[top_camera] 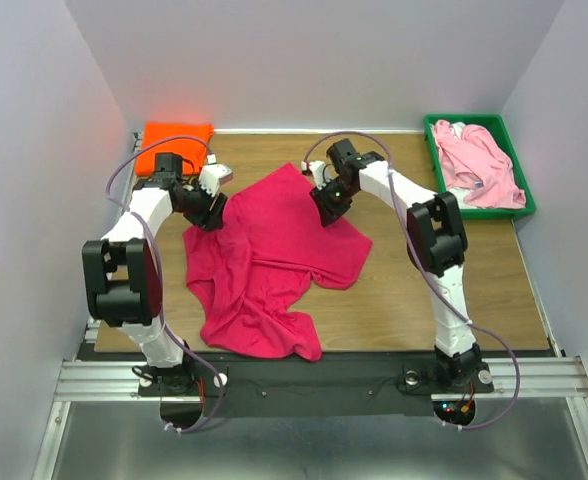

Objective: Fold and stack the t-shirts
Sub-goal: Flatten the tshirt out

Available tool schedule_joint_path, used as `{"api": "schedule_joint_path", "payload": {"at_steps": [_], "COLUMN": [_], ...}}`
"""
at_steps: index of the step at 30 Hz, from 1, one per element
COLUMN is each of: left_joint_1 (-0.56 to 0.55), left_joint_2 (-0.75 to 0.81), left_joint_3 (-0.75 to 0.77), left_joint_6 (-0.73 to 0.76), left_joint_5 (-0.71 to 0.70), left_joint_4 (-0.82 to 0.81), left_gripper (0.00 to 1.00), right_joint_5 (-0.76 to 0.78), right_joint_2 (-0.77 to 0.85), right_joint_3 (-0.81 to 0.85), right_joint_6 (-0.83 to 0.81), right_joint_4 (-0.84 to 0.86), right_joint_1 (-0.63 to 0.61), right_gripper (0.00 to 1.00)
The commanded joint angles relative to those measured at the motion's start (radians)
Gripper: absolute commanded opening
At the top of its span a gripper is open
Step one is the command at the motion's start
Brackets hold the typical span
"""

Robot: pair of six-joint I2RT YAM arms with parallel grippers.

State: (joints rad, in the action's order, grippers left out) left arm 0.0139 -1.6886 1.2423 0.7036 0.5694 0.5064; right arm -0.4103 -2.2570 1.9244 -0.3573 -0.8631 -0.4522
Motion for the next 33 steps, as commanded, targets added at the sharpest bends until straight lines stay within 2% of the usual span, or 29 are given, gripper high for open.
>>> {"api": "schedule_joint_path", "payload": {"at_steps": [1, 4, 10, 11, 15, 16, 19, 21, 22, 26, 33], "left_joint_1": [-0.051, -0.118, -0.238, -0.253, -0.258, -0.255, -0.217, -0.178, -0.166, -0.072, 0.032], "left_joint_2": [0.079, 0.093, 0.067, 0.054, 0.027, 0.032, 0.056, 0.061, 0.055, 0.032, 0.032], "left_joint_3": [-0.076, -0.136, -0.188, -0.195, -0.202, -0.205, -0.210, -0.193, -0.187, -0.161, -0.070], "left_joint_6": [-0.016, -0.055, -0.139, -0.142, -0.156, -0.153, -0.138, -0.102, -0.073, -0.026, 0.031], "left_joint_5": [0.047, -0.006, -0.155, -0.163, -0.247, -0.261, -0.252, -0.247, -0.247, -0.252, -0.224], "left_joint_4": [0.009, -0.069, -0.172, -0.177, -0.209, -0.213, -0.212, -0.174, -0.163, -0.137, -0.094], "left_gripper": [0.66, 0.67, 0.67, 0.64, 0.48, 0.42, 0.39, 0.32, 0.21, 0.00, 0.00], "right_joint_5": [0.037, 0.083, 0.156, 0.166, 0.194, 0.202, 0.248, 0.286, 0.292, 0.304, 0.324], "right_joint_2": [-0.070, -0.062, 0.089, 0.115, 0.278, 0.298, 0.350, 0.389, 0.410, 0.453, 0.533], "right_joint_3": [-0.020, -0.099, -0.422, -0.512, -0.697, -0.728, -0.809, -0.841, -0.869, -0.932, -0.900], "right_joint_6": [0.041, 0.027, -0.008, -0.012, -0.025, -0.026, -0.028, -0.029, -0.034, -0.057, -0.077], "right_joint_4": [0.030, 0.045, 0.058, 0.062, 0.064, 0.064, 0.061, 0.056, 0.047, 0.033, 0.019], "right_joint_1": [-0.006, -0.006, -0.005, -0.003, 0.009, 0.012, 0.026, 0.036, 0.040, 0.061, 0.078], "right_gripper": [0.33, 0.31, 0.28, 0.28, 0.28, 0.28, 0.28, 0.28, 0.27, 0.27, 0.29]}}
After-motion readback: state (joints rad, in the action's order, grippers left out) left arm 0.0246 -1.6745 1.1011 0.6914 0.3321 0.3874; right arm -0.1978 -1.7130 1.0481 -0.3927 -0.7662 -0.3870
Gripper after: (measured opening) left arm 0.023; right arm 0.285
